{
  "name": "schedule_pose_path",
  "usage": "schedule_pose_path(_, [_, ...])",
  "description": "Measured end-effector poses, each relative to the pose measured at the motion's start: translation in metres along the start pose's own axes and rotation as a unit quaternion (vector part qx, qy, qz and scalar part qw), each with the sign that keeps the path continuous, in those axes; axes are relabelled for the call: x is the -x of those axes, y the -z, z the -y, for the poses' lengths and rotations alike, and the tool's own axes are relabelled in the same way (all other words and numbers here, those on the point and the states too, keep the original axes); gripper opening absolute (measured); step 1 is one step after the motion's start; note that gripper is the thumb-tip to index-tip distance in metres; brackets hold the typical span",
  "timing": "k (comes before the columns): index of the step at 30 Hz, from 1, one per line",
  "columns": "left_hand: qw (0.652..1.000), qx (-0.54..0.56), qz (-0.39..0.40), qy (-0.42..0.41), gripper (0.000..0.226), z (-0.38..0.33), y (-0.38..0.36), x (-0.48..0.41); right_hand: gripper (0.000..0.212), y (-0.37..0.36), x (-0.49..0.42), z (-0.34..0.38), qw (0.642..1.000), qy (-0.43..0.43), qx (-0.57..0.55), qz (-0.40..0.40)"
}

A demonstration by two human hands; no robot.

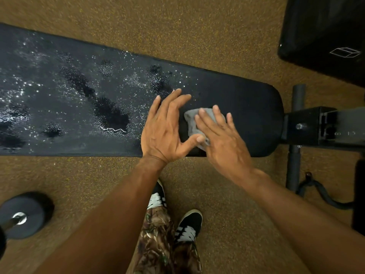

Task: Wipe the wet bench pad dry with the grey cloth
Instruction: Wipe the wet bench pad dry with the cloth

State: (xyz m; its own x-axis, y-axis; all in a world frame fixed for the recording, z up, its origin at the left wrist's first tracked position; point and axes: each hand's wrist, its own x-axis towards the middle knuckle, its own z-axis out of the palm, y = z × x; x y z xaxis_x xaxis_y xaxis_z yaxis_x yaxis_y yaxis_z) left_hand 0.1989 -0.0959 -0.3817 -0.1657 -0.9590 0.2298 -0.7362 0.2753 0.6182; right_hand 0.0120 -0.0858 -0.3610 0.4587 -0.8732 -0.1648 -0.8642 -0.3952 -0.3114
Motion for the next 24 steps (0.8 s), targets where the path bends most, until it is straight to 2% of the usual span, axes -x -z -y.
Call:
schedule_pose_path(3, [1.0,0.004,-0.009,-0.002,0.096,-0.001,-0.001,0.0,0.058,-0.01,-0.024,0.032,0.992,-0.085,-0.089,-0.028])
schedule_pose_path(5, [1.0,0.002,-0.01,-0.007,0.093,0.0,-0.002,0.0,0.056,-0.017,-0.017,0.035,0.995,-0.053,-0.082,-0.021])
schedule_pose_path(8, [1.0,0.001,-0.005,-0.005,0.095,0.001,-0.001,0.0,0.056,-0.007,0.004,0.003,0.998,0.049,0.024,0.018])
schedule_pose_path(9, [1.0,0.0,-0.006,-0.006,0.095,0.001,-0.001,0.0,0.057,-0.002,0.004,-0.006,0.997,0.054,0.045,0.02])
schedule_pose_path(11, [1.0,0.0,-0.006,-0.008,0.096,0.001,-0.001,0.0,0.058,0.003,-0.011,-0.011,0.999,0.007,0.038,0.001])
schedule_pose_path(14, [1.0,0.004,0.002,0.004,0.094,0.001,-0.001,0.0,0.058,0.0,-0.048,0.011,0.995,-0.084,-0.03,-0.037])
schedule_pose_path(19, [1.0,0.014,0.012,0.009,0.09,0.0,0.0,0.0,0.061,0.004,-0.027,0.008,0.997,0.002,-0.077,0.006])
schedule_pose_path(20, [1.0,0.016,0.015,0.011,0.09,0.0,0.002,0.0,0.06,0.014,-0.021,0.006,0.992,-0.011,-0.129,0.009])
schedule_pose_path(22, [0.999,0.039,0.01,0.02,0.089,0.0,0.005,-0.002,0.051,0.036,-0.018,0.003,0.964,-0.097,-0.248,-0.028])
schedule_pose_path(23, [0.997,0.064,0.005,0.031,0.086,-0.001,0.006,-0.003,0.047,0.049,-0.019,0.005,0.937,-0.153,-0.306,-0.062])
schedule_pose_path(24, [0.994,0.095,0.0,0.048,0.079,-0.003,0.009,-0.004,0.043,0.061,-0.021,0.009,0.897,-0.205,-0.38,-0.093])
